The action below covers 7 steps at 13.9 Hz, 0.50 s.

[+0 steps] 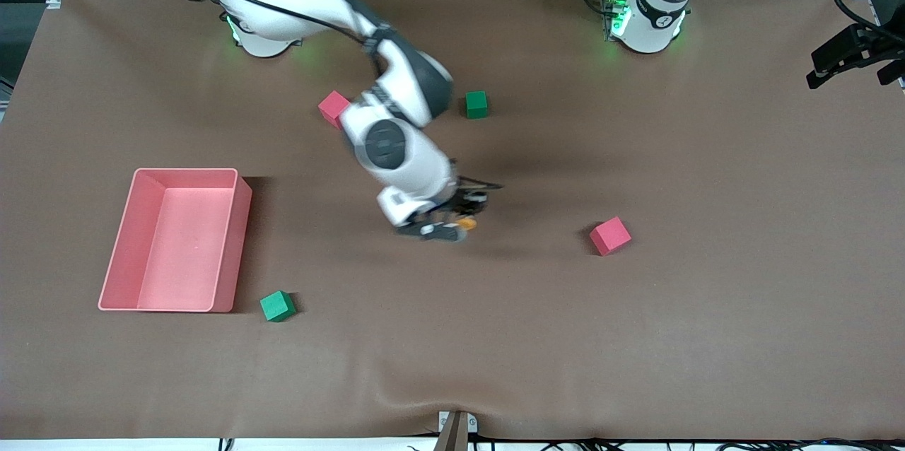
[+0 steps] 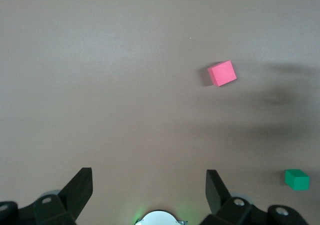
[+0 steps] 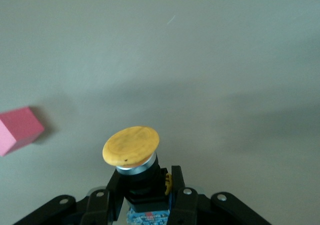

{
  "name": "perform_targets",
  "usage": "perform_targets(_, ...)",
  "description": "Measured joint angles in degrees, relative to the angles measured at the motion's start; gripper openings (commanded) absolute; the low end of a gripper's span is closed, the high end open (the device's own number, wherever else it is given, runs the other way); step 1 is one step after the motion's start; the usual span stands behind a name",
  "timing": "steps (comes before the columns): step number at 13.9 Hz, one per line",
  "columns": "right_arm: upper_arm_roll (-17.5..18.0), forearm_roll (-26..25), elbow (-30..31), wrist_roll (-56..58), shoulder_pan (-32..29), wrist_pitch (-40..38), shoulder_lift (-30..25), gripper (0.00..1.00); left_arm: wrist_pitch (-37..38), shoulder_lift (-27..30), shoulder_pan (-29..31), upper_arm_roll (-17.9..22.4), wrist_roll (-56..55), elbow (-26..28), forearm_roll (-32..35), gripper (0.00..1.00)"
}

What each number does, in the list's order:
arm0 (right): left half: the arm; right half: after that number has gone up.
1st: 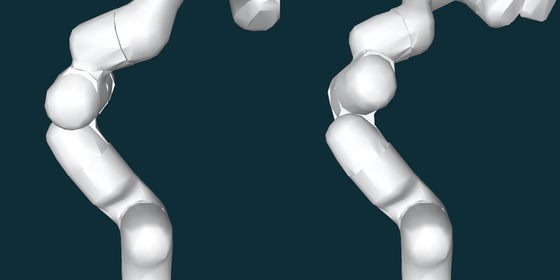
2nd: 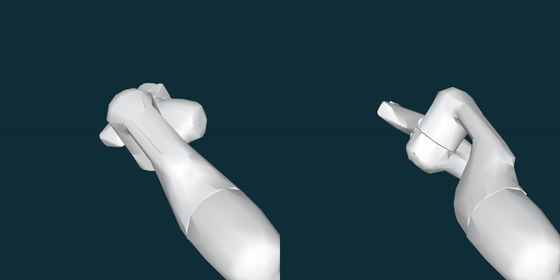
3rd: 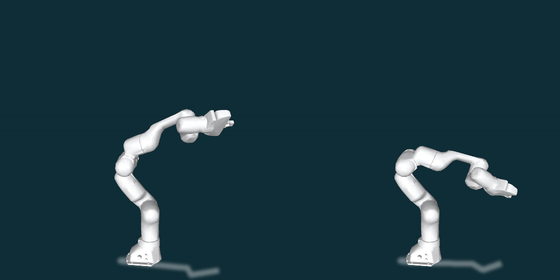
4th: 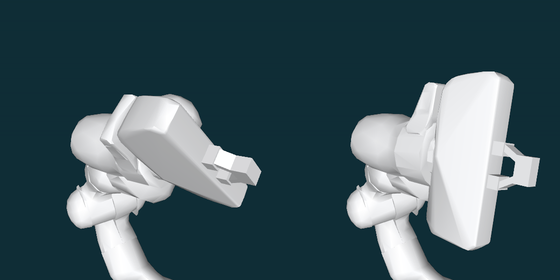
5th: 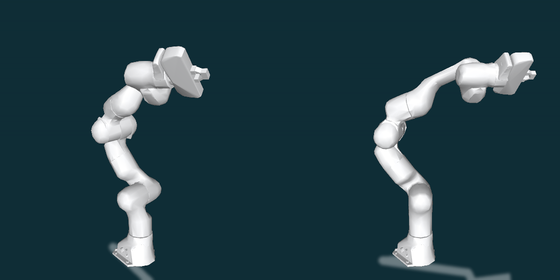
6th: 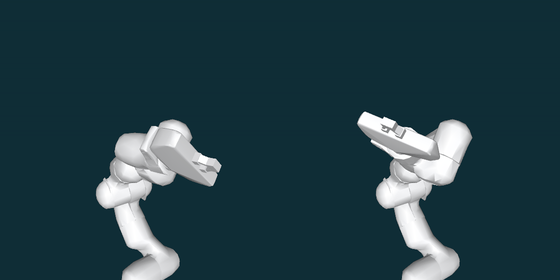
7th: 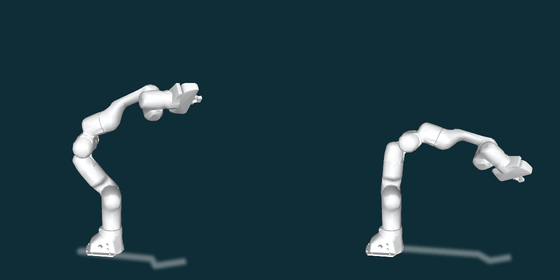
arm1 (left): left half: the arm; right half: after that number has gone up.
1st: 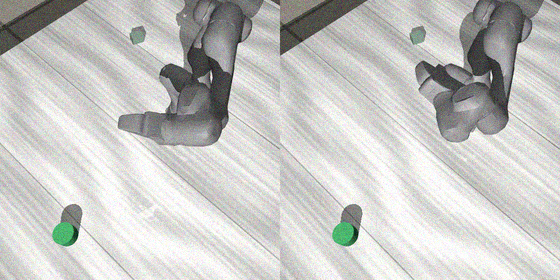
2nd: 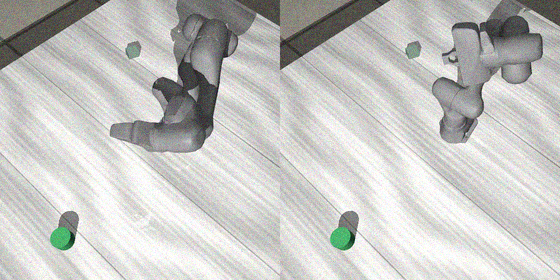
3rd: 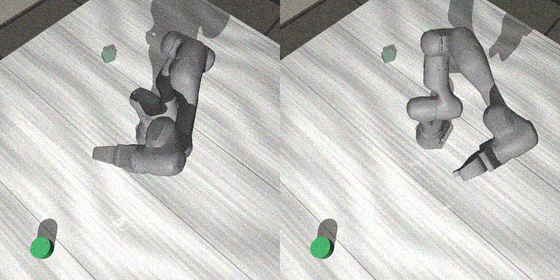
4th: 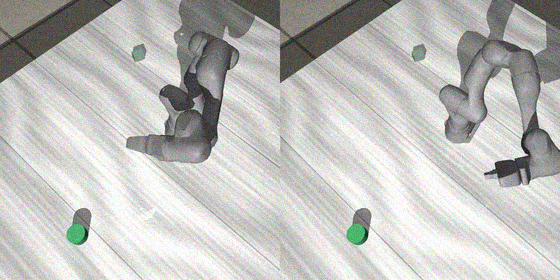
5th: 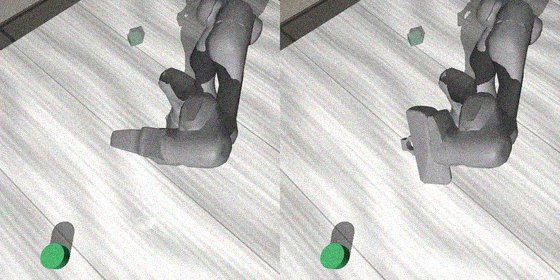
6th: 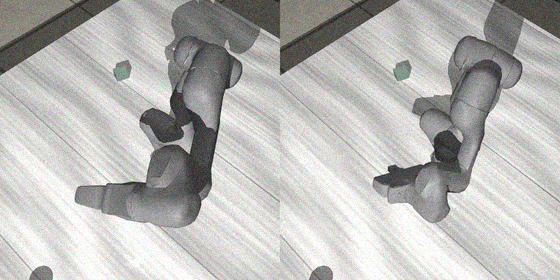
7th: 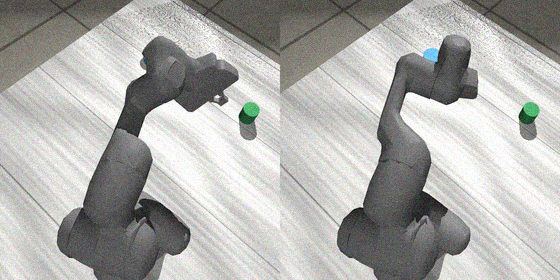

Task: Place and upright button with both arms
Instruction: 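Lift the button out of the tray with the right gripper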

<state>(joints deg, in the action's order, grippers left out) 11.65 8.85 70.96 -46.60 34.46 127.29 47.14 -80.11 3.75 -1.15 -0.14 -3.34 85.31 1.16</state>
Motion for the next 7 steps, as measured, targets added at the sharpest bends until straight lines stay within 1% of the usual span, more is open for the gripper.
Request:
perform_targets(3,-0.43,-0.29,-3.36,0.1,4.45,1.39,6.49,0.0,0.01,-0.81,-0.05,-0.11,0.0,0.11,0.0,1.0)
perform_targets(7,-1.49,-1.24,-5.86,0.14,7.91,1.81,10.72,0.0,0.02,-3.62,-0.77,-1.19,0.01,0.36,-0.02,1.0)
